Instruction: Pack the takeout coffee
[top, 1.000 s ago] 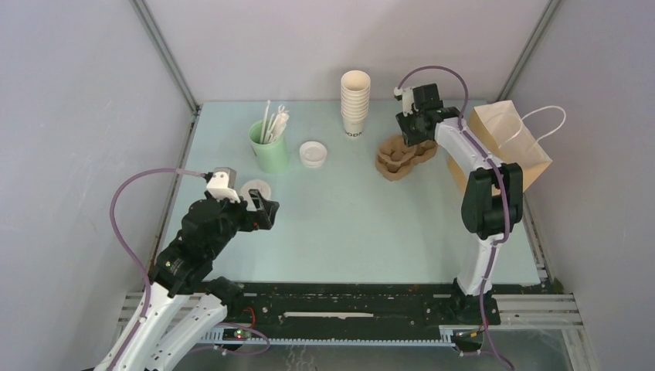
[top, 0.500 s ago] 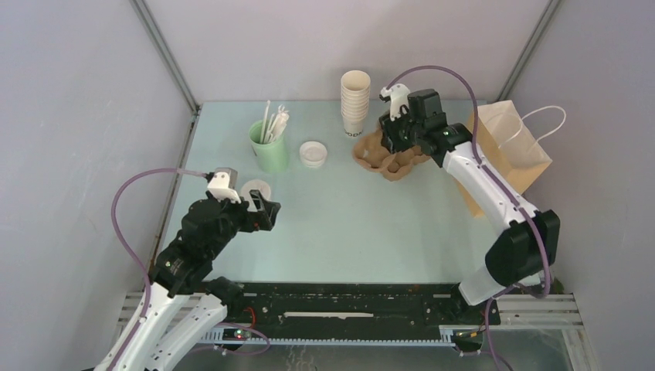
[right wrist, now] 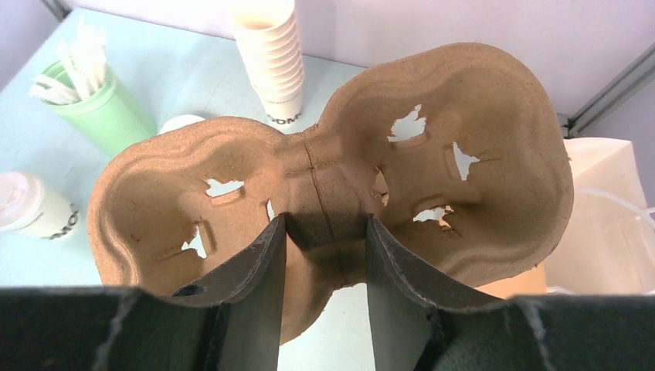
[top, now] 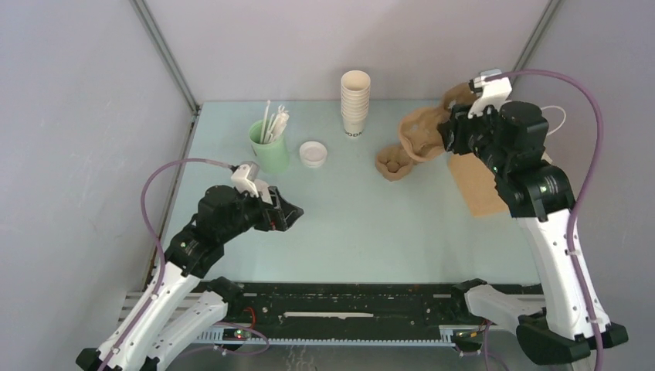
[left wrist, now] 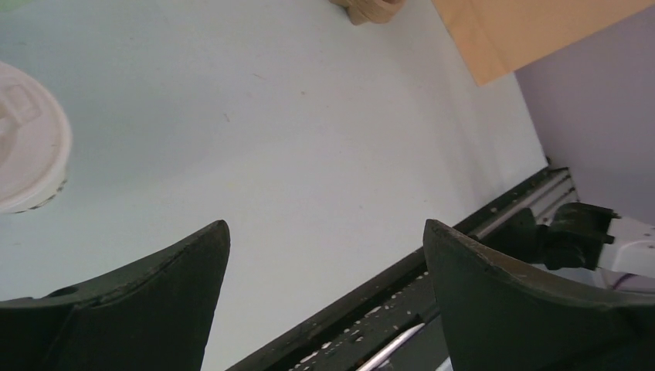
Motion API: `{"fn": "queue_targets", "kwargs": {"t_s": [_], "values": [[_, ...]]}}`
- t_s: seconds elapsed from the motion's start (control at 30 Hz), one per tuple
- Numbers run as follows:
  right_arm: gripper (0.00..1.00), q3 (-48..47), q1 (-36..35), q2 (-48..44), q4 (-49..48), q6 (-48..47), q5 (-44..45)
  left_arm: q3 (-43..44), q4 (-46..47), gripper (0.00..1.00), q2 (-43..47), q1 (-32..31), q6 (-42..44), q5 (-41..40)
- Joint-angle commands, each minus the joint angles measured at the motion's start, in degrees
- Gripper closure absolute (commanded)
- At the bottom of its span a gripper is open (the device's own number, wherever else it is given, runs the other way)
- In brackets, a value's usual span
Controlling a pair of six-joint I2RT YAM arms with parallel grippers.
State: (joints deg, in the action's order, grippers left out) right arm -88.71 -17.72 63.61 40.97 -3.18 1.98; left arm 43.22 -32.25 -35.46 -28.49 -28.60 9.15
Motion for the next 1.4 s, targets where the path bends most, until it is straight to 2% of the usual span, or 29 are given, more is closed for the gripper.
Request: {"fn": "queue_targets", "kwargs": {"t_s": [0.0,0.13,0.27,0.4,0.47,0.57,0.77,1.0,1.17,1.37], "values": [[0.73,0.25,-2.93,0.52,4.94,-3.46,-6.53,2.41,6.24,0.00,-1.42,-0.43,-5.38,7.55],[0.73,2.91,-14.43,1.74,5.82,-10.85,-4.21,4.09,9.70,0.00,-2.14,-0.43,-10.31,13.43],[0.73,5.99,-22.30,2.29,2.10,-12.12,-4.23,7.46,10.30,0.01,-3.43,-0.43,-12.68,16.32],[0.74,6.53,-27.67,4.45,0.61,-12.57,-4.49,10.06,10.27,0.06,-5.83,-0.43,-15.46,20.20],[0.74,6.42,-29.88,5.76,0.07,-12.68,-2.41,10.47,11.33,0.13,-6.94,-0.43,-17.23,21.76],[0.74,5.52,-31.95,8.08,0.70,-12.91,-2.75,10.79,12.36,0.24,-8.16,-0.43,-17.11,21.44],[0.74,6.87,-35.86,9.14,-1.57,-14.74,-3.73,10.97,15.27,0.37,-12.53,-0.63,-18.84,23.69],[0.74,6.88,-37.34,9.77,-2.40,-15.01,-4.21,10.43,15.32,0.45,-15.55,-2.76,-17.17,22.77],[0.75,6.88,-37.68,10.08,-2.21,-15.27,-4.46,10.22,15.90,0.60,-16.76,-3.83,-17.05,22.03],[0.75,6.96,-37.66,10.13,-2.10,-15.19,-4.40,10.36,15.87,0.65,-17.65,-4.18,-16.70,21.67]]}}
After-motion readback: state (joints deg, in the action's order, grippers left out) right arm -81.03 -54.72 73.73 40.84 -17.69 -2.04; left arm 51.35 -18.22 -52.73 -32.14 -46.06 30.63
